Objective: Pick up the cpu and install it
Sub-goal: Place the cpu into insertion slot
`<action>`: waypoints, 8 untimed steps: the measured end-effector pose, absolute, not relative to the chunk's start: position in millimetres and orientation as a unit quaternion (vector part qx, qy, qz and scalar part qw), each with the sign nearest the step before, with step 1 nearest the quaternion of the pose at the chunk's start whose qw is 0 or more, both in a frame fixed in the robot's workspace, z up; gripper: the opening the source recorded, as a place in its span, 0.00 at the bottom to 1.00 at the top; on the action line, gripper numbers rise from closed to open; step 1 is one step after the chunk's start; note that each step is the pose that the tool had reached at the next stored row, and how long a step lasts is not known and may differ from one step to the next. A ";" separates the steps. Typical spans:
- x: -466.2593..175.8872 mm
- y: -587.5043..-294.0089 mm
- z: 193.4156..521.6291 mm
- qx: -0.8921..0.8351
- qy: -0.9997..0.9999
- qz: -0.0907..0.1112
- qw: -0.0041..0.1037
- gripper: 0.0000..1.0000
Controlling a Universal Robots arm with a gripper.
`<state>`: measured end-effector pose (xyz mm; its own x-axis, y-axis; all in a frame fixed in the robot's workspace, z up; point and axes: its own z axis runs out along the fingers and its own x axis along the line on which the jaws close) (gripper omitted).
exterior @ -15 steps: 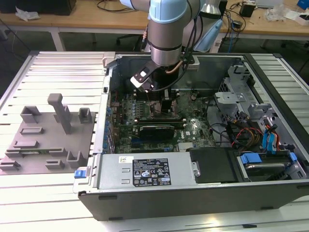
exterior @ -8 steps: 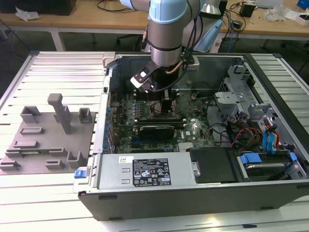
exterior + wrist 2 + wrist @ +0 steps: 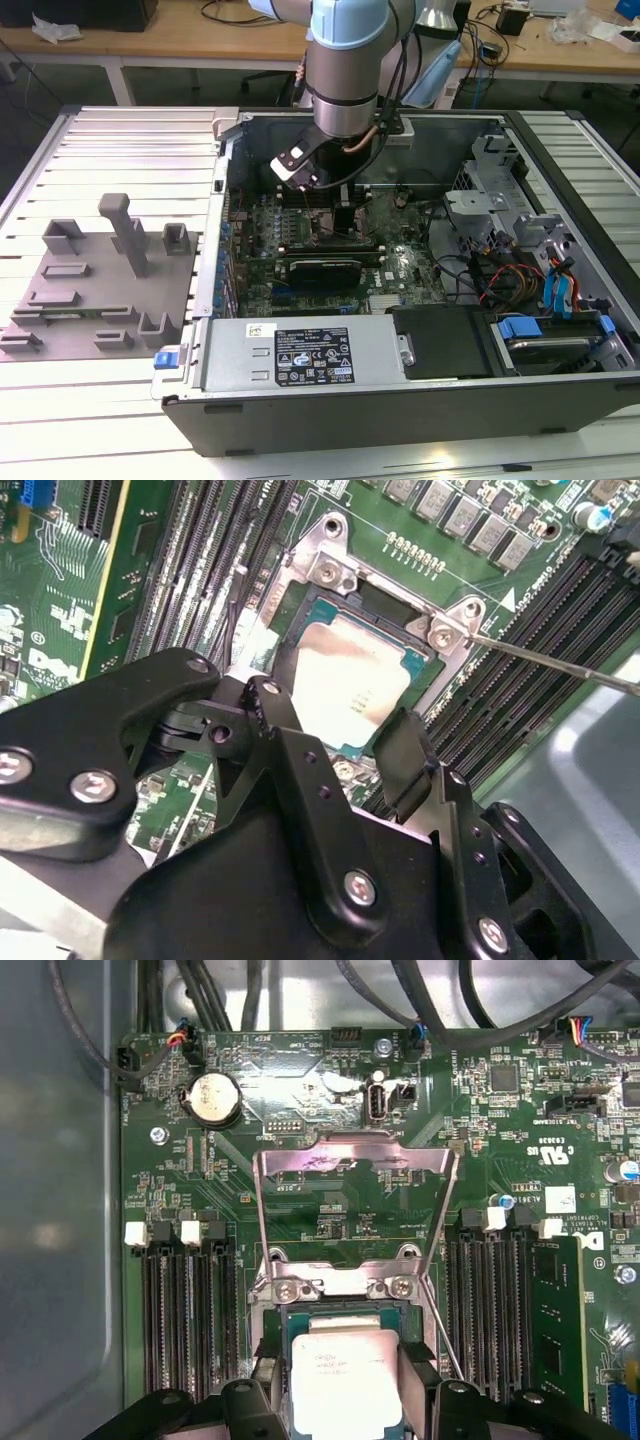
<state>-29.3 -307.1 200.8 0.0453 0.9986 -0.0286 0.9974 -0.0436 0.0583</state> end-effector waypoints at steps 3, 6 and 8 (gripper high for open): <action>-29.3 -307.1 201.8 0.724 0.689 0.010 0.031 0.58; -29.3 -307.1 204.6 0.724 0.689 0.010 0.031 0.58; -29.3 -307.1 204.7 0.724 0.689 0.010 0.031 0.58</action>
